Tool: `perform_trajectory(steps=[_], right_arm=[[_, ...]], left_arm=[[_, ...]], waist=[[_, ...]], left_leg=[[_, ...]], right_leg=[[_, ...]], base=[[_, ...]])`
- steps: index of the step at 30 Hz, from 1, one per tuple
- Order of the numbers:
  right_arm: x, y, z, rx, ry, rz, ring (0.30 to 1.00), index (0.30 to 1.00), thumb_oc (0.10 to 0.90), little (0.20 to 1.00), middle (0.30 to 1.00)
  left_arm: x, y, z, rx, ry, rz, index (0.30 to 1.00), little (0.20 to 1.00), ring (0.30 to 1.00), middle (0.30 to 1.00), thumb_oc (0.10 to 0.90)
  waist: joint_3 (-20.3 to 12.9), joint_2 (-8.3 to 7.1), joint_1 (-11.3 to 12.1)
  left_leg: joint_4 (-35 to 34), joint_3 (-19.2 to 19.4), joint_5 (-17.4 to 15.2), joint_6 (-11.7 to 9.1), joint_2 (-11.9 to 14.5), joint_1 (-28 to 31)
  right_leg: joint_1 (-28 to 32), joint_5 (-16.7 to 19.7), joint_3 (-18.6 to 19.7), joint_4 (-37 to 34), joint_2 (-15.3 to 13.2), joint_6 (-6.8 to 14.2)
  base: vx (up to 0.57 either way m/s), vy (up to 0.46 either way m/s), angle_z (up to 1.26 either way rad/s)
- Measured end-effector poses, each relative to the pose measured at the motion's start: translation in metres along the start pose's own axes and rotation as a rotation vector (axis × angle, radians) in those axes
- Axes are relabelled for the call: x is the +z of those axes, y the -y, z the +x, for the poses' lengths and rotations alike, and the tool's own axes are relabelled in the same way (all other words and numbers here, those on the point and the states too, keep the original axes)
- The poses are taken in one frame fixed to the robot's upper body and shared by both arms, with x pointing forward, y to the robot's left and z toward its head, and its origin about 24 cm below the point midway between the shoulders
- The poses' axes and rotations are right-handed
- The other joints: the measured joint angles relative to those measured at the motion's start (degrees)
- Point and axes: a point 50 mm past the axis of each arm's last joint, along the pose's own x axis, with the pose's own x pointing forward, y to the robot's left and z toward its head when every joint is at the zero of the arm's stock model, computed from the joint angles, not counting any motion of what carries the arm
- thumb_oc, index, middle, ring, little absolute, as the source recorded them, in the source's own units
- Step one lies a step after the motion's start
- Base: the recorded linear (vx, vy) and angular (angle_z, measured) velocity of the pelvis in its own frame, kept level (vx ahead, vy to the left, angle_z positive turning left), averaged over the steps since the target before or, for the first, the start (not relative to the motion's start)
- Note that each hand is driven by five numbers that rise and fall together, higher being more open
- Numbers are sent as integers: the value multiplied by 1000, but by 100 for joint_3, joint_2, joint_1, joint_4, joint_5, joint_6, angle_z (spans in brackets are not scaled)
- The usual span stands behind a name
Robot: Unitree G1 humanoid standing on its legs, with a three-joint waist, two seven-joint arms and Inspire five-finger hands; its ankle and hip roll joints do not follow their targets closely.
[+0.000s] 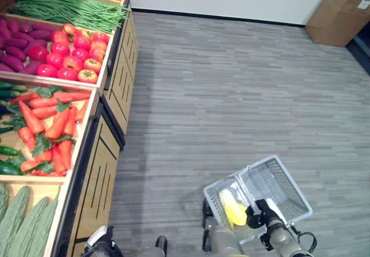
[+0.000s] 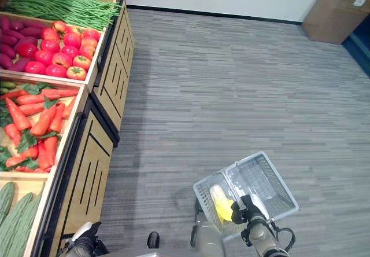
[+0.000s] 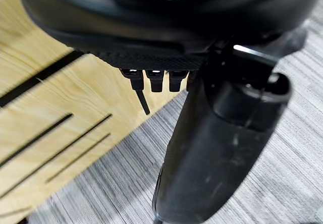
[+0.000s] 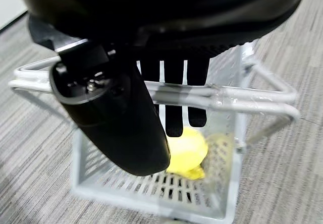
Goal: Get the vegetables into the basket
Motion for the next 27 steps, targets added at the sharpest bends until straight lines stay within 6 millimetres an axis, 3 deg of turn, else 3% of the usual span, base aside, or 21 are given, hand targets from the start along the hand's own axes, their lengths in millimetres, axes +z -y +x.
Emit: perform_trajectory(steps=[1,2,4,8,11,12,14,16,17,18,19,21,22,23,24,27], right_arm=[[-3,2,0,-6,-16,-2,300,300,400,300,300],[-9,6,0,-10,-41,-15,300,300,400,300,300],[-6,11,2,-7,-33,-19,300,300,400,300,300],[-6,21,4,-27,-21,-31,300,300,400,300,300],[-8,26,4,-40,-28,-30,300,300,400,300,300],[-11,27,3,-43,-35,-33,300,300,400,300,300],[-9,30,4,-49,-22,-35,300,300,400,300,300],[-2,32,5,-53,10,-43,300,300,400,300,300],[2,32,7,-52,22,-47,300,300,400,300,300],[0,31,6,-50,15,-50,300,300,400,300,300],[-1,30,6,-49,0,-49,300,300,400,300,300],[-2,31,6,-51,-8,-49,300,300,400,300,300],[-2,31,7,-51,-9,-49,300,300,400,300,300],[6,31,9,-58,11,-47,300,300,400,300,300],[6,30,9,-57,11,-48,300,300,400,300,300],[0,26,6,-46,-1,-50,300,300,400,300,300]], left_arm=[[0,5,-1,-14,-3,-3,1000,1000,1000,1000,900],[5,13,-2,-31,9,-12,1000,1000,1000,1000,900],[2,19,-5,-46,6,-20,1000,1000,1000,1000,900],[6,17,-4,-37,13,-43,1000,1000,1000,1000,900],[11,13,-3,-22,37,-50,1000,1000,1000,1000,900],[15,14,-3,-22,52,-55,1000,1000,1000,1000,900],[18,15,-3,-27,54,-57,1000,1000,1000,1000,900],[22,15,-2,-25,62,-63,1000,1000,1000,1000,900],[23,13,-1,-17,68,-64,1000,1000,1000,1000,900],[29,9,0,0,80,-66,1000,1000,1000,1000,900],[33,4,1,18,92,-66,1000,1000,1000,1000,900],[35,2,2,31,96,-63,1000,1000,1000,1000,900],[34,3,1,29,94,-62,1000,1000,1000,1000,900],[19,14,-2,-3,48,-44,1000,1000,1000,1000,900],[14,19,-4,-16,28,-39,1000,1000,1000,1000,900],[-6,30,-9,-59,-31,-14,1000,1000,1000,1000,900]], waist=[[57,138,-5],[16,346,16],[29,460,41],[14,471,-22],[-4,463,-28],[-22,445,4],[-19,437,42],[26,356,35],[31,330,70],[76,266,73],[117,198,108],[173,130,233],[195,173,265],[224,314,347],[236,346,379],[287,481,579]], left_leg=[[20,-81,-92,-106,165,118],[150,-148,-133,-200,384,86],[419,-165,-83,-281,591,31],[989,-558,131,-637,863,-77],[1363,-735,250,-828,982,-260],[1708,-802,337,-1008,985,-429],[2227,-894,435,-1177,962,-681],[3239,-870,567,-1192,858,-1138],[3376,-753,518,-1205,838,-1335],[3361,-489,419,-1119,854,-1581],[3000,-163,242,-1077,839,-1848],[1693,294,318,-949,715,-2200],[1296,331,470,-904,681,-2280],[421,340,954,-972,650,-2447],[21,337,1163,-1001,659,-2530],[-18,339,1585,-872,832,-2659]], right_leg=[[127,180,-110,44,120,-162],[232,87,-295,13,322,-360],[339,44,-388,42,523,-605],[655,-440,-703,187,761,-864],[621,-854,-860,487,873,-888],[629,-925,-910,589,930,-988],[653,-988,-920,598,971,-1080],[772,-1081,-945,575,972,-1204],[852,-1124,-944,505,938,-1249],[993,-1203,-1013,305,906,-1265],[1105,-1154,-1066,91,873,-1137],[1192,-1057,-1161,-188,798,-986],[1198,-1014,-1195,-175,824,-989],[1314,-1183,-1128,-212,908,-1024],[1335,-1216,-1097,-211,939,-1026],[1622,-1274,-847,-202,1042,-1041]], base=[[181,-143,61],[270,-215,37],[268,-230,12],[255,-251,32],[133,-154,24],[126,-145,18],[133,-136,1],[172,-135,10],[221,-121,42],[198,-42,61],[112,0,69],[145,48,31],[284,128,-14],[392,198,-22],[302,156,-31],[243,171,-49]])
